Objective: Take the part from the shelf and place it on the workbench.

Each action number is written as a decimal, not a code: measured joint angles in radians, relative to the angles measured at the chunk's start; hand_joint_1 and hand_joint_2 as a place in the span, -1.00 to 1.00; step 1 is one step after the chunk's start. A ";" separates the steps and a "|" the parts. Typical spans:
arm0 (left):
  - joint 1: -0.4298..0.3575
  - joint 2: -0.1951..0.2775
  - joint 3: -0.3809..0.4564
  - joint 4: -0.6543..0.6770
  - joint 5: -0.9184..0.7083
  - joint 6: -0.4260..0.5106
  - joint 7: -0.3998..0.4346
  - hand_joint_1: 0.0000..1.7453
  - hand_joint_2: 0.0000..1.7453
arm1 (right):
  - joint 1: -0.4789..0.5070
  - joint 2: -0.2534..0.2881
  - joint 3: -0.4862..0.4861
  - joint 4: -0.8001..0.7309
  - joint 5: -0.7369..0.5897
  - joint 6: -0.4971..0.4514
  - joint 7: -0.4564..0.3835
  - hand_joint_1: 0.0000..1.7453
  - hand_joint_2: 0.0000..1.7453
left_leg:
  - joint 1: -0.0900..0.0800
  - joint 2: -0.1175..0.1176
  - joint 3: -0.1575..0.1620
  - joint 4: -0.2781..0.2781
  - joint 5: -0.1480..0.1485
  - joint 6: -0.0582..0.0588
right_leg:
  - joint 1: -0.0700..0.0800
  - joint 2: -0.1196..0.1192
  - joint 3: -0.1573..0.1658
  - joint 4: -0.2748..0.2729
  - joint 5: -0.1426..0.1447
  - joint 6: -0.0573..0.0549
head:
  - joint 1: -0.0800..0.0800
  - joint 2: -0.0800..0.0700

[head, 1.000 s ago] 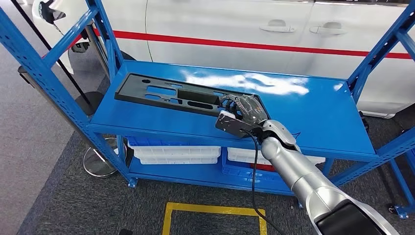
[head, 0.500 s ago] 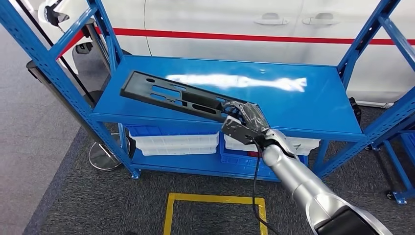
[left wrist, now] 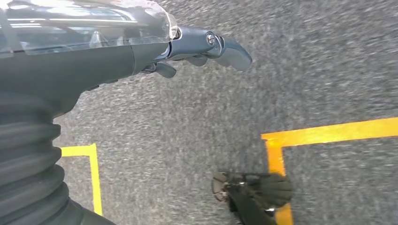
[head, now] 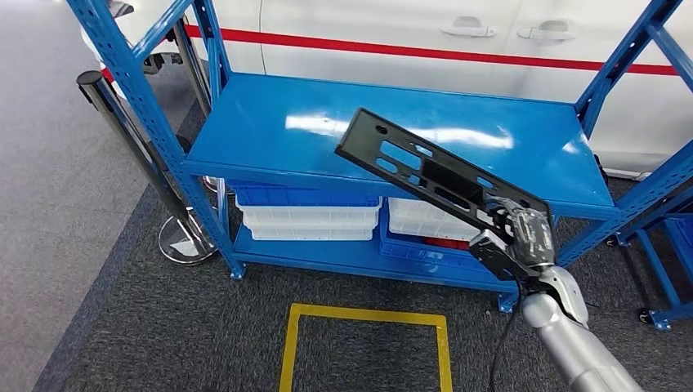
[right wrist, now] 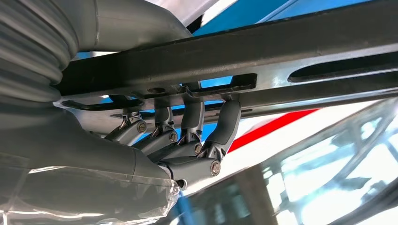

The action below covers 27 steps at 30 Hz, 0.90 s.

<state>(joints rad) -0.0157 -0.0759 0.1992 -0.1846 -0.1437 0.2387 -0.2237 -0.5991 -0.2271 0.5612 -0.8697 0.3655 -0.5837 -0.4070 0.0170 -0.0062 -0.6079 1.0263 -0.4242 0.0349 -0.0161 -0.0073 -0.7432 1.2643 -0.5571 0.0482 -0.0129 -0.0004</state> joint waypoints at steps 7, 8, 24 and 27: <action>-0.001 -0.001 0.001 0.000 -0.016 -0.016 -0.017 -1.00 1.00 | 0.079 -0.082 -0.101 -0.128 0.019 0.010 0.006 1.00 1.00 | -0.006 0.000 -0.058 0.000 0.060 -0.021 | 0.010 0.004 0.229 -0.242 0.050 -0.025 | -0.002 0.000; -0.001 -0.002 0.001 0.000 -0.018 -0.018 -0.020 -1.00 1.00 | 0.085 -0.088 -0.110 -0.142 0.024 0.010 0.006 1.00 1.00 | -0.006 -0.001 -0.058 -0.004 0.068 -0.027 | 0.014 0.004 0.231 -0.251 0.051 -0.031 | -0.003 0.000; -0.009 0.007 0.000 0.001 -0.035 -0.015 -0.015 -1.00 1.00 | 0.014 -0.163 -0.178 -0.263 0.061 0.055 0.027 1.00 1.00 | -0.027 0.007 0.109 -0.027 -0.079 -0.012 | 0.015 -0.007 0.085 -0.256 0.205 -0.048 | -0.005 0.000; -0.012 0.006 0.000 0.001 -0.035 -0.012 -0.012 -1.00 1.00 | -0.007 -0.176 -0.179 -0.273 0.051 0.067 0.026 1.00 1.00 | -0.021 0.010 0.094 -0.049 -0.038 0.005 | 0.010 -0.001 0.067 -0.227 0.168 -0.029 | -0.005 0.000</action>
<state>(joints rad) -0.0272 -0.0698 0.1991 -0.1839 -0.1788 0.2263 -0.2355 -0.6057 -0.4031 0.3819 -1.1422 0.4164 -0.5172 -0.3815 -0.0043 0.0036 -0.5135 0.9768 -0.4619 0.0397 -0.0061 -0.0083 -0.6759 1.0378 -0.3887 0.0195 -0.0178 -0.0004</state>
